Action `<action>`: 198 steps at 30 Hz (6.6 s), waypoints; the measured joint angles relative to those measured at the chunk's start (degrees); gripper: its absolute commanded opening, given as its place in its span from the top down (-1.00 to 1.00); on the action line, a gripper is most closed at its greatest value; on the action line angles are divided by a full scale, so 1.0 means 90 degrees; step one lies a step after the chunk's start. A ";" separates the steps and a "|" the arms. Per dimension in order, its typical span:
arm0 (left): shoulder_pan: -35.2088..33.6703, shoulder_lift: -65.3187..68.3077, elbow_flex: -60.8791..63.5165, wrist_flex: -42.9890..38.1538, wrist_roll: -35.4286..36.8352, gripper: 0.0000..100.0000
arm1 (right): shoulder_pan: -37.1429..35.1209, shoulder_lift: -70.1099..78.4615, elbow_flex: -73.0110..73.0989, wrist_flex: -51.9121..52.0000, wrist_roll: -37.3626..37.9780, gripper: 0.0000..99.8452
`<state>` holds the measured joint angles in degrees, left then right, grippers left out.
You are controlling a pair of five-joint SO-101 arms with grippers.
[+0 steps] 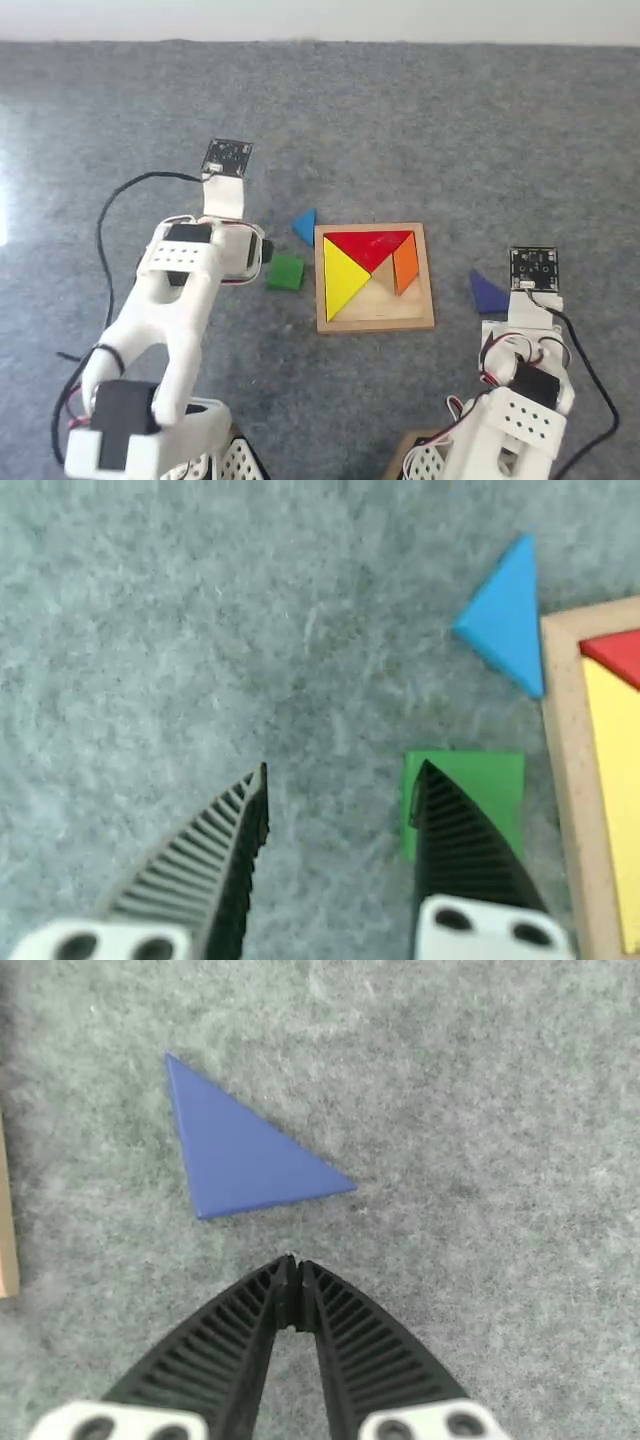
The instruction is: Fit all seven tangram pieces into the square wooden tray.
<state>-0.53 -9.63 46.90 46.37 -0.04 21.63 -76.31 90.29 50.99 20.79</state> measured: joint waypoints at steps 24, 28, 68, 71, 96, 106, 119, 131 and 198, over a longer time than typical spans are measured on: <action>0.0947 0.0283 -0.0049 0.0498 0.0000 0.49 | 0.0000 0.0000 0.0000 0.0000 0.0000 0.98; 0.0947 0.0791 -0.0410 0.0625 0.0000 0.46 | 0.0000 0.0000 0.0000 0.0000 0.0000 0.98; 0.0869 0.1358 -0.1065 0.0889 -0.0293 0.59 | 0.0000 0.0000 0.0000 0.0000 0.0000 0.98; 0.0850 0.1846 -0.1592 0.1104 -0.0322 0.59 | 0.0000 0.0000 0.0000 0.0000 0.0000 0.98; 0.0625 0.2618 -0.2462 0.1709 -0.0293 0.86 | 0.0000 0.0000 0.0000 0.0000 0.0000 0.98; 0.0645 0.1700 -0.2227 0.1729 -0.0293 0.98 | -0.0156 0.0000 0.0000 0.0000 0.0020 0.98; 0.4083 -0.0117 -0.1778 0.1719 -0.0313 0.98 | 0.0244 0.0000 0.0000 -0.0068 0.0000 0.98; 0.4415 0.1514 -0.1631 0.0615 -0.0498 0.98 | 0.0244 0.0000 0.0000 -0.0117 0.0010 0.98; 0.3643 0.1582 -0.1534 0.0987 -0.0508 0.70 | 0.0234 0.0000 0.0000 -0.0117 0.0020 0.98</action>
<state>32.26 4.62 33.10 55.25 -4.62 23.74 -76.31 90.29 49.93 20.97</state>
